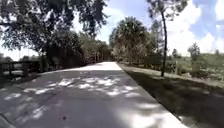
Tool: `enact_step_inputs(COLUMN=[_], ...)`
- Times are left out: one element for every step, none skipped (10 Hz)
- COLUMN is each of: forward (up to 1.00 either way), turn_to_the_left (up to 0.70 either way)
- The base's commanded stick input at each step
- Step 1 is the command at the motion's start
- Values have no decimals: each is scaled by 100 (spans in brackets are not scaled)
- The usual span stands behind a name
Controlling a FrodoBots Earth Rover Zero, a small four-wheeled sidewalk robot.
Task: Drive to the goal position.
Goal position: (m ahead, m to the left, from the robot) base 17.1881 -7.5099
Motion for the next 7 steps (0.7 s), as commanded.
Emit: enact_step_inputs(forward=[85,85,85,85,85,85,85], turn_to_the_left=[0,0,1,3,6,8,11])
